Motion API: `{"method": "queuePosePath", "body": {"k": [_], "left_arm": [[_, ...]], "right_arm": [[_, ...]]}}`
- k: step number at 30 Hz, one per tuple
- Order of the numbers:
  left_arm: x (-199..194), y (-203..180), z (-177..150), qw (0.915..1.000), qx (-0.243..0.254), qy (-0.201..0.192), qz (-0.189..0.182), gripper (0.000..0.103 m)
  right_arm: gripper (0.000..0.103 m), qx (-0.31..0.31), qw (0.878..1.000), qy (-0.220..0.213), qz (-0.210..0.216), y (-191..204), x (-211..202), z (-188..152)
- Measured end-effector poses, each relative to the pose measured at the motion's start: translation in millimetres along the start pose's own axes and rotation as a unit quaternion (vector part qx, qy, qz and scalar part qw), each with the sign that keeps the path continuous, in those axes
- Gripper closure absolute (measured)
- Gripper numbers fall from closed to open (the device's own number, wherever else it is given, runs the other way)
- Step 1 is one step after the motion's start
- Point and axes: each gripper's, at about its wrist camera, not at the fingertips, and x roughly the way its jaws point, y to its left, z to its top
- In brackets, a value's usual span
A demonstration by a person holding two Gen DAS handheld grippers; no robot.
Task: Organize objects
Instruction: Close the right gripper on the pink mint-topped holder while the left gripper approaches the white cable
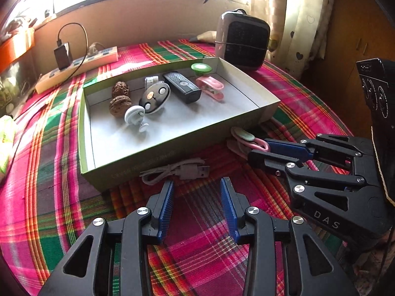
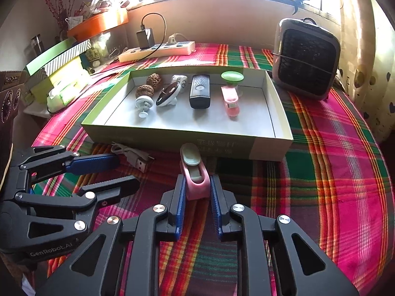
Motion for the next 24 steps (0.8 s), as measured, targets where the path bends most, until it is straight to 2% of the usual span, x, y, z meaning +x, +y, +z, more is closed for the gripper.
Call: {"method": "queuePosePath", "body": {"k": [5, 10, 18, 24], "left_arm": [[-4.1, -0.2, 6.1, 0.9997, 0.014, -0.016, 0.009, 0.067], [2.6, -5.9, 11.6, 0.9993, 0.033, -0.017, 0.005, 0.067], [9.4, -12.7, 16.1, 0.9978, 0.063, -0.009, 0.02, 0.066], [7.8, -17.8, 12.6, 0.9982, 0.058, 0.003, -0.016, 0.065]], "right_arm": [[0.083, 0.01, 1.0, -0.003, -0.01, -12.3, -3.5, -3.3], [0.083, 0.017, 1.0, -0.004, -0.011, -18.3, -5.4, -4.9], [0.083, 0.027, 1.0, -0.001, -0.008, -26.2, -6.3, -7.8], [0.083, 0.03, 1.0, -0.002, -0.005, -26.9, -6.9, -8.5]]}}
